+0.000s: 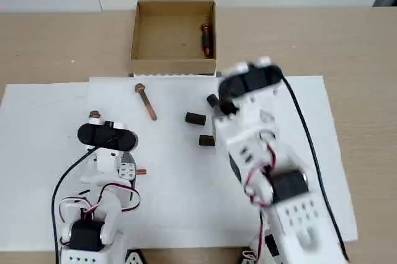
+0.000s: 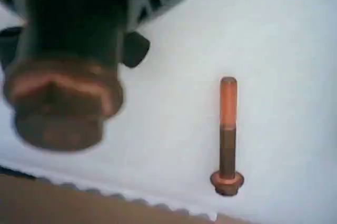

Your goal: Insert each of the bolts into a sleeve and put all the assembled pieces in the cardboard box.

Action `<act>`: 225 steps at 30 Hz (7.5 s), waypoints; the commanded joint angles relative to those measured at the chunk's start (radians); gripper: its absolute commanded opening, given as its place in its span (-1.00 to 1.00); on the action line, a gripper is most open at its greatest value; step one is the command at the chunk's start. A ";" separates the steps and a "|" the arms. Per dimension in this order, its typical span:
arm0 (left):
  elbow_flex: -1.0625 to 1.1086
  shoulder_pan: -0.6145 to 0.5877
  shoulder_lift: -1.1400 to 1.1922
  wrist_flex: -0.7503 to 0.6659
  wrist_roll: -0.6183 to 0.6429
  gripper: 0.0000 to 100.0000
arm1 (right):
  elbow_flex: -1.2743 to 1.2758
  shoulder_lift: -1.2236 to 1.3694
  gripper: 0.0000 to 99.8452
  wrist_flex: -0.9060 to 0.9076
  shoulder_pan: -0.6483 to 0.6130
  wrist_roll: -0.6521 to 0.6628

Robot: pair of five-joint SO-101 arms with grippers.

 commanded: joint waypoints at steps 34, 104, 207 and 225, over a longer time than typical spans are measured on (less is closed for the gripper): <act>0.021 -0.009 -0.009 -0.025 0.002 -0.99 | -1.432 1.627 -0.99 -0.302 0.031 0.353; 0.021 -0.009 -0.009 -0.025 0.003 -0.99 | -1.436 1.534 -0.69 0.702 0.084 0.605; -1.802 -0.302 2.162 0.443 0.003 -0.82 | -0.362 0.289 -0.99 0.863 0.443 0.505; -1.797 -0.304 2.260 0.325 -0.003 -0.82 | -0.362 0.292 -0.99 0.869 0.441 0.509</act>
